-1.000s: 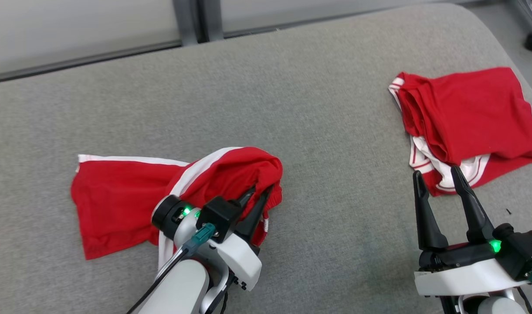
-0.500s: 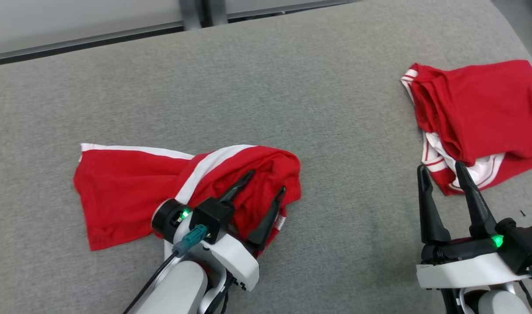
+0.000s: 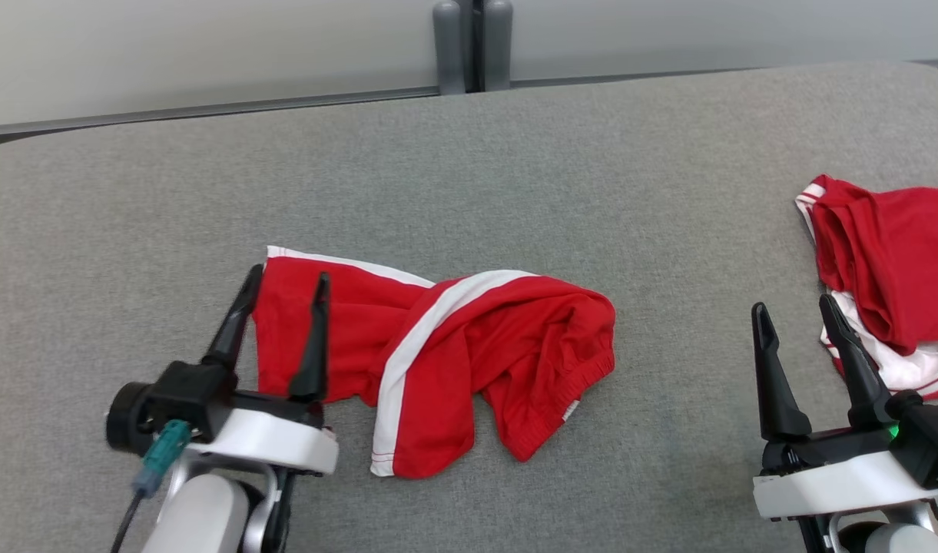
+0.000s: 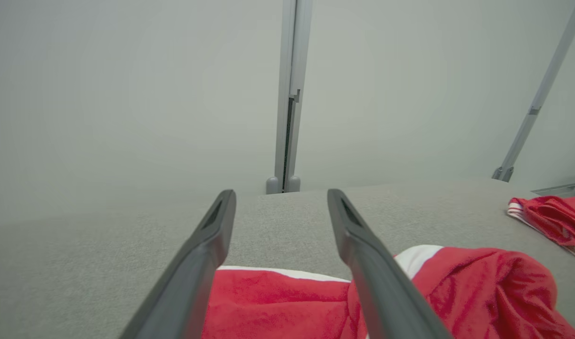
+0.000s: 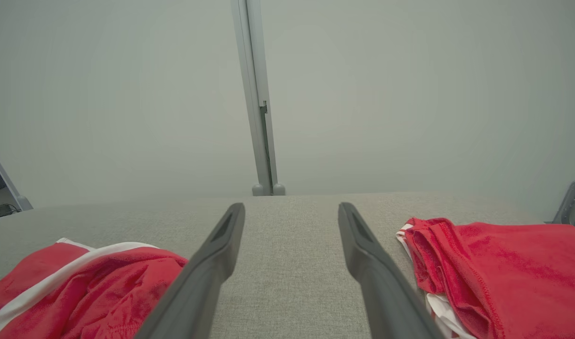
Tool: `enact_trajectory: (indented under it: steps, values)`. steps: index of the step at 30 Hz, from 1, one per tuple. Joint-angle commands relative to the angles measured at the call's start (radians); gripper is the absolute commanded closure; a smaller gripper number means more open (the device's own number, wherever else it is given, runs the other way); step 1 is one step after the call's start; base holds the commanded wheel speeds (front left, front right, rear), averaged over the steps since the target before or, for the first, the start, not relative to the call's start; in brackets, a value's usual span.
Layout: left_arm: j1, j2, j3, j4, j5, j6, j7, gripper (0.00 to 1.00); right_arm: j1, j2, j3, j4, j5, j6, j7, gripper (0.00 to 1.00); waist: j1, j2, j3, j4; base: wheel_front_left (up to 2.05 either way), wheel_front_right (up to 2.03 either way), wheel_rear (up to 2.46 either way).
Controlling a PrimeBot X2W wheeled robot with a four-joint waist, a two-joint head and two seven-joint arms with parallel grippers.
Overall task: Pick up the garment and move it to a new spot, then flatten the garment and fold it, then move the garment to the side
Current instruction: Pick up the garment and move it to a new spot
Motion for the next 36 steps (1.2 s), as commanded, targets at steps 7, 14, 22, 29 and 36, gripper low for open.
enact_trajectory:
  steps: [7,14,22,29,36]
  values:
    - [0.12,0.051,0.119,-0.063,-0.009,0.016,-0.005,0.0,0.042,-0.011,-0.003,-0.006,-0.011,0.0,0.025,0.0,0.0,0.0,-0.087,0.072,0.0,0.0,0.0]
    - [0.223,0.079,0.127,-0.11,-0.058,-0.026,0.019,0.0,0.093,-0.02,-0.009,-0.004,-0.01,0.0,0.04,0.0,0.0,0.0,-0.137,0.079,0.0,0.0,0.0]
    - [0.313,0.1,0.117,-0.172,-0.057,-0.007,0.064,0.0,0.155,-0.016,-0.018,-0.013,-0.013,0.0,0.051,0.0,0.0,0.0,-0.192,0.068,0.0,0.0,0.0]
    - [0.36,0.103,0.107,-0.198,-0.052,0.012,0.081,0.0,0.186,-0.018,-0.022,-0.03,-0.012,0.0,0.061,0.0,0.0,0.0,-0.229,0.07,0.0,0.0,0.0]
    - [0.379,0.104,0.104,-0.207,-0.052,0.029,0.096,0.0,0.203,-0.012,-0.019,-0.041,-0.013,0.0,0.068,0.0,0.0,0.0,-0.241,0.068,0.0,0.0,0.0]
